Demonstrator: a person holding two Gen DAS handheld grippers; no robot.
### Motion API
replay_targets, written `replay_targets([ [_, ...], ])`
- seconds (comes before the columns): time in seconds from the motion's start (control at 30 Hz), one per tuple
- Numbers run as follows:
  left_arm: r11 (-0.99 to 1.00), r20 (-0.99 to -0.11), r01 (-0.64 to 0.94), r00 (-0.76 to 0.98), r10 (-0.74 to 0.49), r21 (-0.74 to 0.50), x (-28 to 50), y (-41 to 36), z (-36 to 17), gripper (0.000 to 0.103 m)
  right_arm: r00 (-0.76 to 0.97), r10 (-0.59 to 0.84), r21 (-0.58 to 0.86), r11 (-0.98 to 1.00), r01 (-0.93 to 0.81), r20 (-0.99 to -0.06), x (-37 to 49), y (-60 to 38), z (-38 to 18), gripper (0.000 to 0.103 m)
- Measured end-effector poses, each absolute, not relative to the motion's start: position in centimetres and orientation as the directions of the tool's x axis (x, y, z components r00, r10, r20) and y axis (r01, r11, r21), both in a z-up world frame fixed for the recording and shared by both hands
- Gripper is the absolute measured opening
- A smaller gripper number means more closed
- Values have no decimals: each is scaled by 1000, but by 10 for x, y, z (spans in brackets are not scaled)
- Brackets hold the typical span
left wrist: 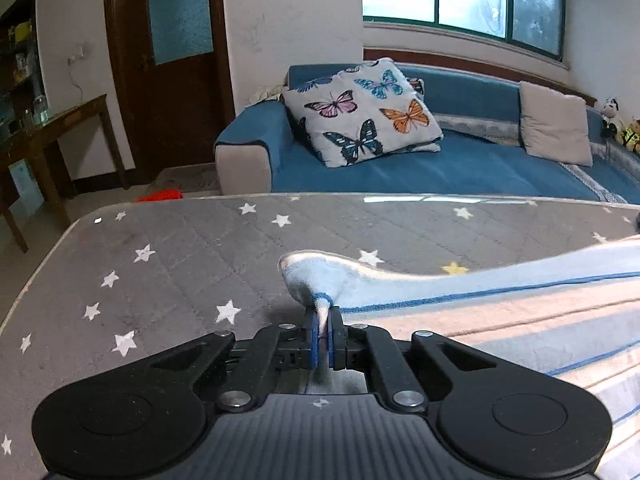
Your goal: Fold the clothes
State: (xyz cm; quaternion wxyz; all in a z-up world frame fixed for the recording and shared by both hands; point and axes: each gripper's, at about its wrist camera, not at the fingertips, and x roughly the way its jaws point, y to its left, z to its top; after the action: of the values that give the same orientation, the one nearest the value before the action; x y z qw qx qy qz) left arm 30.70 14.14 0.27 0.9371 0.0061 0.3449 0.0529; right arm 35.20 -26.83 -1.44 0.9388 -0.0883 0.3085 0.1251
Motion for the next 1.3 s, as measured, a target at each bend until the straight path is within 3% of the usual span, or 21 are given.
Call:
replay_targets([
  [0.23,990,-688,-114,711,143,88,325,148,-24,11,762,175,-91,952,-294,-624,401,-240,-45,4],
  [0.3,987,-688,-130,708,159,94,330,152,-27,26,743,155,-96,954,-283,-651,413,-236,-57,5],
  [0.33,984,-683,-140,709,175,107,330,153,-27,42,729,145,-100,954,-282,-669,418,-234,-62,6],
  [0.37,981,-679,-152,708,195,124,331,153,-28,50,721,135,-104,955,-277,-679,422,-234,-67,7],
  [0.5,976,-678,-147,702,218,161,337,152,-29,53,716,125,-109,956,-272,-687,422,-239,-71,10],
  [0.57,972,-678,-155,697,234,177,340,153,-31,61,706,136,-99,954,-282,-695,419,-242,-68,12],
  [0.9,968,-673,-168,696,250,186,303,146,-6,67,646,186,-84,927,-364,-740,366,-264,-36,13],
  [0.97,969,-672,-158,698,247,192,287,142,-1,72,640,187,-98,918,-383,-745,348,-265,-32,13],
  [1.3,967,-662,-121,708,243,226,173,131,-2,76,575,250,-79,870,-486,-779,242,-260,-42,13],
])
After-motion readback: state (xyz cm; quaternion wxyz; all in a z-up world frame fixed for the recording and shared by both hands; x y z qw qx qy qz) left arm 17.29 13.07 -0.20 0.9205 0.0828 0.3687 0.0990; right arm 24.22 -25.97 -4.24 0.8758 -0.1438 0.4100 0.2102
